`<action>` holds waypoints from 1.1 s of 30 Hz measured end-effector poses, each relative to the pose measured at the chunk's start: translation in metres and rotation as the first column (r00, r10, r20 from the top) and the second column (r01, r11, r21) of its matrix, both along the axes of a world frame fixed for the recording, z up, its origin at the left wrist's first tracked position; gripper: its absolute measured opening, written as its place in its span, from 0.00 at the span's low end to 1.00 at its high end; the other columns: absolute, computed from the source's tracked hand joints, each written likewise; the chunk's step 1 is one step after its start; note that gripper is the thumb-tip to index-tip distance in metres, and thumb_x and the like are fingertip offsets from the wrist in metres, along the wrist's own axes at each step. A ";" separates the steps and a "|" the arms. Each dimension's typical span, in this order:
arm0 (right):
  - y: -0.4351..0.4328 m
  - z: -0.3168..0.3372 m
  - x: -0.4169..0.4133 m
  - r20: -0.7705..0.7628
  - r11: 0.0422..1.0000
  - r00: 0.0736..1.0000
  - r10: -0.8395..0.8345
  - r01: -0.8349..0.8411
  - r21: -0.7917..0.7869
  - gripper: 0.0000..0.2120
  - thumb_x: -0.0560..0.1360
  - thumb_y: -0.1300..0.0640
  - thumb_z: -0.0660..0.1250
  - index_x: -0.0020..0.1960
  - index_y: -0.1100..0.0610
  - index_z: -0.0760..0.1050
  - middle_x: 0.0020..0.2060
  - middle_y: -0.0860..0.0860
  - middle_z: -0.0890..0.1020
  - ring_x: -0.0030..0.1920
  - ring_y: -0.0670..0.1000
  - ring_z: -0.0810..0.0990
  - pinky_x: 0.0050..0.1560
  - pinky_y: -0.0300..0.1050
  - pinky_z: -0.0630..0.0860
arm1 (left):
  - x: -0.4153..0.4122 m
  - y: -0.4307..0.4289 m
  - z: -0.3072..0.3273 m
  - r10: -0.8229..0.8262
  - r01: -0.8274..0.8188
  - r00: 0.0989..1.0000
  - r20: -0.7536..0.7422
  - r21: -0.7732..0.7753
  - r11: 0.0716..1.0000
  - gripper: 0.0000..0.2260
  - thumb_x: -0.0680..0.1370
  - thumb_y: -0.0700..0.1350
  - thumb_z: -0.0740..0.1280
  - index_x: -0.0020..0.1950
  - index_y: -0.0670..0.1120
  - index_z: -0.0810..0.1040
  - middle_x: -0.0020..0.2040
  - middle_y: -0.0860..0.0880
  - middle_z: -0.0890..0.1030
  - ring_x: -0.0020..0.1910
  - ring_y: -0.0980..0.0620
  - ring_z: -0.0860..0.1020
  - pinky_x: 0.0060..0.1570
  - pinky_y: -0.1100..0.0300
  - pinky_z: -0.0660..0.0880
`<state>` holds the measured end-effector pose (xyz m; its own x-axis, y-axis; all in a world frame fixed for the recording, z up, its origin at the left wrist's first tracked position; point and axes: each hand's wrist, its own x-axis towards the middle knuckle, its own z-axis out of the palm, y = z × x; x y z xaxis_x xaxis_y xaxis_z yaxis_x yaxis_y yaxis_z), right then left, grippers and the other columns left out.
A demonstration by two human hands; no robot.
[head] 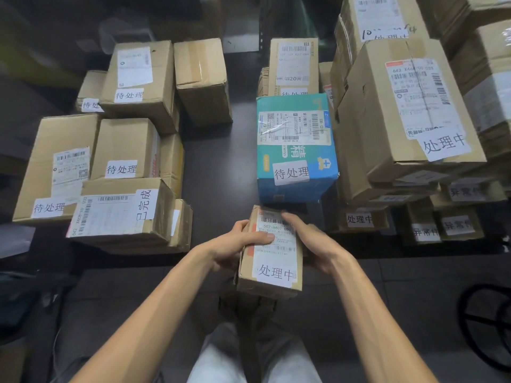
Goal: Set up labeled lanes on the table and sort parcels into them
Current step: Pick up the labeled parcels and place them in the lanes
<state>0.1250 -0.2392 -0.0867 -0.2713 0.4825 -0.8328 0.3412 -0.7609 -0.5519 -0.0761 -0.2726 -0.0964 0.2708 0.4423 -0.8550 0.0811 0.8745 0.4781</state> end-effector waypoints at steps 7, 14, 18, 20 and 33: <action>-0.005 0.003 -0.006 -0.100 0.994 0.991 -0.085 0.091 0.059 0.31 0.74 0.38 0.73 0.65 0.57 0.69 0.48 0.54 0.88 0.51 0.55 0.88 0.62 0.60 0.81 | -0.009 -0.008 0.015 0.108 -0.111 0.992 0.062 0.050 0.993 0.43 0.68 0.53 0.78 0.76 0.50 0.59 0.59 0.43 0.85 0.56 0.43 0.85 0.47 0.52 0.83; -0.015 0.027 -0.020 -0.157 0.976 0.988 0.003 0.031 0.214 0.18 0.77 0.41 0.70 0.62 0.45 0.69 0.49 0.50 0.88 0.50 0.52 0.88 0.56 0.55 0.83 | -0.025 -0.027 0.046 0.124 -0.136 0.988 0.087 0.150 0.979 0.49 0.62 0.59 0.80 0.77 0.47 0.60 0.60 0.42 0.84 0.56 0.43 0.85 0.45 0.56 0.83; -0.020 0.049 -0.027 -0.160 0.940 0.986 0.056 0.002 0.341 0.24 0.77 0.40 0.70 0.68 0.50 0.69 0.51 0.49 0.88 0.51 0.51 0.88 0.56 0.52 0.82 | -0.027 -0.037 0.079 0.084 -0.101 0.993 0.080 0.245 0.964 0.40 0.68 0.57 0.75 0.74 0.44 0.65 0.60 0.41 0.84 0.53 0.45 0.86 0.45 0.57 0.83; -0.024 0.061 -0.028 -0.176 0.933 0.982 0.071 -0.002 0.361 0.32 0.73 0.36 0.72 0.70 0.50 0.69 0.54 0.51 0.87 0.54 0.54 0.87 0.62 0.61 0.80 | -0.025 -0.044 0.101 0.068 -0.082 0.996 0.054 0.308 0.948 0.30 0.73 0.56 0.72 0.71 0.43 0.71 0.56 0.43 0.86 0.49 0.48 0.86 0.45 0.60 0.82; -0.037 0.190 0.003 -0.325 0.757 0.942 -0.086 0.274 0.593 0.35 0.68 0.35 0.72 0.70 0.48 0.71 0.59 0.54 0.85 0.58 0.59 0.85 0.62 0.70 0.77 | 0.010 -0.037 0.227 0.044 -0.134 0.986 0.162 0.606 0.784 0.21 0.79 0.57 0.65 0.68 0.47 0.75 0.56 0.43 0.86 0.52 0.45 0.86 0.63 0.43 0.78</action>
<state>0.1276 -0.2763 0.1029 -0.2856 0.9281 -0.2390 0.0056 -0.2478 -0.9688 -0.0656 -0.3095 0.1310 0.2930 0.8881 -0.3542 -0.0852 0.3933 0.9155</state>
